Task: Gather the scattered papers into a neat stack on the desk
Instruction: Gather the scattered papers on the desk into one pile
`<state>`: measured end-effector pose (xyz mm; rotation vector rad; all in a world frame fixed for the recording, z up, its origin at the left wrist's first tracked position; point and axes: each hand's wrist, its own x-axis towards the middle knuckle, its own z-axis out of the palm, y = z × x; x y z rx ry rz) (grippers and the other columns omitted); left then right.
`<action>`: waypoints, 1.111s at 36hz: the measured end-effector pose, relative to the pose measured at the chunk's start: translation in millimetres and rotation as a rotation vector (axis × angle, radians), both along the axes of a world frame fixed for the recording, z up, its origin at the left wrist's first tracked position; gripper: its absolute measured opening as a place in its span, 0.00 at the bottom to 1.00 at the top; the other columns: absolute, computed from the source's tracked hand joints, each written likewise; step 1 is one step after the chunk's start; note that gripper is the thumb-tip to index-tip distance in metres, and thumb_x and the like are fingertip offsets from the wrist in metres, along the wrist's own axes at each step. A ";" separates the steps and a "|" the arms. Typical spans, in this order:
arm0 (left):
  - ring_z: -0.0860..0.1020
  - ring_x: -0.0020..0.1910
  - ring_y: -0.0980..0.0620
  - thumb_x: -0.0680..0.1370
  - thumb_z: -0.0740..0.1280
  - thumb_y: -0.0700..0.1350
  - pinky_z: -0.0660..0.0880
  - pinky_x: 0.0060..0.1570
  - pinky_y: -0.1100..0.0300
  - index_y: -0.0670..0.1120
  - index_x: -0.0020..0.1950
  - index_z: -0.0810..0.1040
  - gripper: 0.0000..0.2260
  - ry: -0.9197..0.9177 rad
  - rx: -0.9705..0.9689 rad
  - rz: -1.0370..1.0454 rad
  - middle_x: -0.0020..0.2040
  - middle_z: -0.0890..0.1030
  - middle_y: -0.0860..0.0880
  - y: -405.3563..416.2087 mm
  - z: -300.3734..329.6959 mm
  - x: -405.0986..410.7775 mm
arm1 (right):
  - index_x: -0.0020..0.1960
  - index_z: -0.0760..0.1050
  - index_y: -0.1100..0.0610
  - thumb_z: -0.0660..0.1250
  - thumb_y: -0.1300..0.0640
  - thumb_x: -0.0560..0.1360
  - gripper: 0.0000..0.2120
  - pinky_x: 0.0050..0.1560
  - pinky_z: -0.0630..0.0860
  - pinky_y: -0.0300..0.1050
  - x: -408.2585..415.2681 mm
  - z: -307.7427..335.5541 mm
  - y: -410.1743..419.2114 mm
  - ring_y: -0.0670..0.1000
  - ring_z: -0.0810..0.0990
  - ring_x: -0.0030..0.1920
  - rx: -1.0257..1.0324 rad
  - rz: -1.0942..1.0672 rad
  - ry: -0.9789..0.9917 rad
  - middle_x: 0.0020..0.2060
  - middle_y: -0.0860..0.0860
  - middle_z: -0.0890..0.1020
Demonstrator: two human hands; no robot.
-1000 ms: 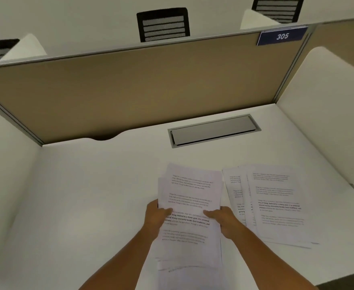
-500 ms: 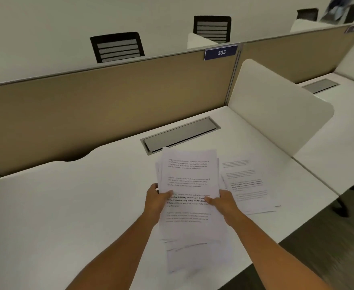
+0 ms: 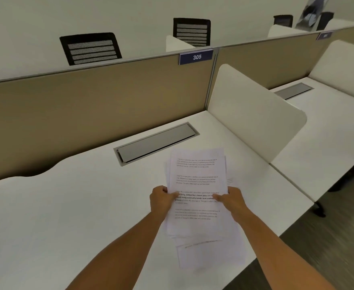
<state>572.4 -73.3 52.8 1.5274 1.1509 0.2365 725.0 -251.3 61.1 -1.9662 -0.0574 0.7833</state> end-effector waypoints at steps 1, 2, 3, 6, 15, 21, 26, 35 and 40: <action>0.85 0.43 0.43 0.71 0.78 0.44 0.84 0.46 0.49 0.37 0.43 0.79 0.12 0.024 -0.001 0.003 0.43 0.85 0.42 -2.6 -3.7 20.1 | 0.62 0.80 0.63 0.75 0.66 0.72 0.19 0.59 0.81 0.60 21.0 -3.9 -0.7 0.60 0.85 0.53 -0.009 0.022 0.009 0.56 0.58 0.85; 0.85 0.43 0.43 0.71 0.78 0.43 0.84 0.46 0.49 0.38 0.42 0.79 0.11 0.050 0.000 -0.005 0.44 0.85 0.42 -3.3 -6.1 32.8 | 0.62 0.80 0.63 0.75 0.66 0.72 0.19 0.58 0.81 0.59 34.6 -7.0 0.2 0.60 0.85 0.53 -0.019 0.028 0.017 0.56 0.59 0.85; 0.85 0.43 0.43 0.71 0.78 0.42 0.84 0.46 0.49 0.40 0.40 0.77 0.11 0.073 -0.003 -0.009 0.43 0.85 0.42 -4.7 -10.0 40.0 | 0.62 0.80 0.63 0.75 0.66 0.72 0.18 0.58 0.81 0.59 42.6 -11.1 0.1 0.60 0.85 0.53 -0.027 0.037 0.018 0.56 0.59 0.85; 0.83 0.41 0.47 0.71 0.77 0.40 0.80 0.40 0.56 0.43 0.36 0.74 0.12 0.136 0.000 0.002 0.42 0.84 0.44 -12.1 -24.7 30.1 | 0.62 0.81 0.63 0.74 0.67 0.73 0.18 0.59 0.81 0.57 29.0 -20.1 -1.6 0.59 0.85 0.54 -0.047 0.072 0.029 0.57 0.59 0.85; 0.79 0.37 0.50 0.73 0.73 0.37 0.70 0.30 0.64 0.44 0.36 0.73 0.11 0.216 -0.045 0.120 0.41 0.82 0.45 -34.5 -60.4 87.7 | 0.62 0.80 0.59 0.73 0.64 0.74 0.17 0.57 0.81 0.51 85.3 -51.9 3.5 0.56 0.83 0.51 -0.209 0.195 -0.006 0.56 0.56 0.85; 0.79 0.59 0.42 0.74 0.75 0.44 0.79 0.59 0.51 0.42 0.55 0.82 0.12 0.421 0.035 0.045 0.63 0.78 0.42 -42.1 -78.6 113.6 | 0.61 0.78 0.62 0.72 0.61 0.74 0.16 0.60 0.80 0.53 105.4 -77.7 2.3 0.58 0.82 0.56 -0.355 0.327 -0.069 0.58 0.57 0.83; 0.62 0.73 0.38 0.76 0.73 0.48 0.68 0.68 0.47 0.44 0.63 0.79 0.17 0.524 -0.026 0.143 0.76 0.62 0.41 -46.3 -92.8 121.1 | 0.67 0.74 0.54 0.70 0.45 0.75 0.24 0.66 0.73 0.53 113.6 -89.1 2.3 0.61 0.70 0.68 -0.702 0.470 -0.257 0.68 0.56 0.73; 0.62 0.73 0.41 0.76 0.72 0.48 0.64 0.70 0.50 0.41 0.61 0.80 0.17 0.507 0.011 0.109 0.75 0.62 0.41 -43.6 -103.9 136.5 | 0.69 0.71 0.48 0.75 0.40 0.67 0.33 0.70 0.69 0.59 128.5 -110.8 -4.6 0.63 0.61 0.70 -0.761 0.318 -0.134 0.72 0.57 0.59; 0.68 0.69 0.40 0.76 0.72 0.46 0.65 0.70 0.51 0.40 0.57 0.81 0.13 0.477 0.038 0.078 0.74 0.63 0.40 -38.7 -105.6 139.9 | 0.65 0.70 0.50 0.77 0.42 0.65 0.33 0.67 0.70 0.56 135.3 -117.3 -3.9 0.62 0.65 0.66 -0.736 0.289 -0.122 0.67 0.56 0.61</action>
